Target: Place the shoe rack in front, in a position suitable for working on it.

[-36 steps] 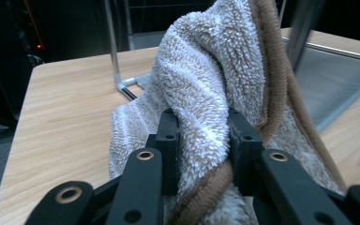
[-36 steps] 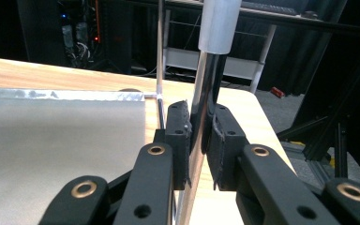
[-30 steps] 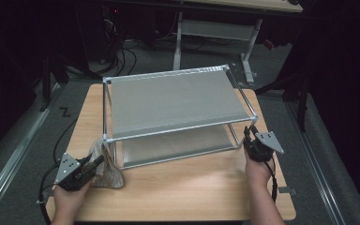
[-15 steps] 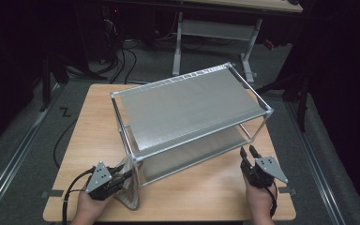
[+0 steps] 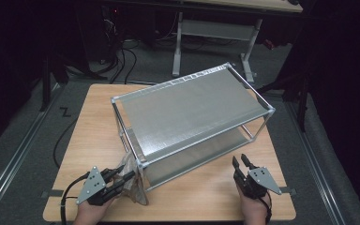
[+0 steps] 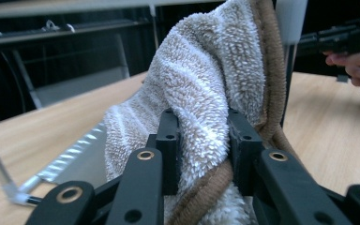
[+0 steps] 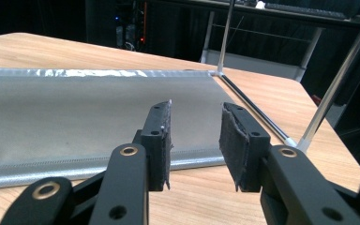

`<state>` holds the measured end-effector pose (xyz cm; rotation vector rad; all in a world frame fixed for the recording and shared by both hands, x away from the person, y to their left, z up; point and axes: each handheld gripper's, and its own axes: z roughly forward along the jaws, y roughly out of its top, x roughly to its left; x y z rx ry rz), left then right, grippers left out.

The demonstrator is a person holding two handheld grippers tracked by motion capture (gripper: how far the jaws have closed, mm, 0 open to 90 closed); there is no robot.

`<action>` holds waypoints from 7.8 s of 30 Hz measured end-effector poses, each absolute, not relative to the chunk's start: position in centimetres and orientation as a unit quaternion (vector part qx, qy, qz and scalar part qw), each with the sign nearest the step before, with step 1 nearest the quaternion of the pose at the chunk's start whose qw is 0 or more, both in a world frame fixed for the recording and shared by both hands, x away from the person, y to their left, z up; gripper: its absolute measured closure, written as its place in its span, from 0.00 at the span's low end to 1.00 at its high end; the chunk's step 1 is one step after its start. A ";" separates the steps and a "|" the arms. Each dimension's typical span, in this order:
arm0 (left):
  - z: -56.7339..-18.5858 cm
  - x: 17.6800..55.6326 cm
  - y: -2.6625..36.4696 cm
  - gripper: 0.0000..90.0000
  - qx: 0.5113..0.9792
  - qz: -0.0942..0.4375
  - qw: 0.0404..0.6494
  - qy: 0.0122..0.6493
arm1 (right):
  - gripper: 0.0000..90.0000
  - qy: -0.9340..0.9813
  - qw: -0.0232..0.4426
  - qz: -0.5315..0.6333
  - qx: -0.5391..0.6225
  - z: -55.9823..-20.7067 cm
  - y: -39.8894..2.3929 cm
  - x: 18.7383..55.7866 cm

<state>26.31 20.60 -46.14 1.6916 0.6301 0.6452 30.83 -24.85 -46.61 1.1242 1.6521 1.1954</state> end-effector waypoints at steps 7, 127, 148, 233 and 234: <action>-47.9 26.9 18.9 0.78 0.762 0.267 0.523 0.272 | 0.71 0.649 0.392 0.476 0.446 -46.6 -25.1 30.9; -44.8 23.9 15.1 0.87 0.742 0.272 0.554 0.262 | 0.67 0.657 0.379 0.490 0.431 -46.5 -23.7 31.5; -44.7 28.1 8.1 0.89 0.740 0.246 0.566 0.268 | 0.67 0.655 0.377 0.492 0.432 -46.4 -24.6 30.2; -42.7 41.0 18.3 0.88 0.694 0.323 0.481 0.427 | 0.88 0.725 0.279 0.584 0.236 -44.3 -14.6 24.5; -42.7 40.9 18.2 0.89 0.694 0.327 0.478 0.427 | 0.88 0.725 0.278 0.584 0.238 -44.3 -14.6 24.5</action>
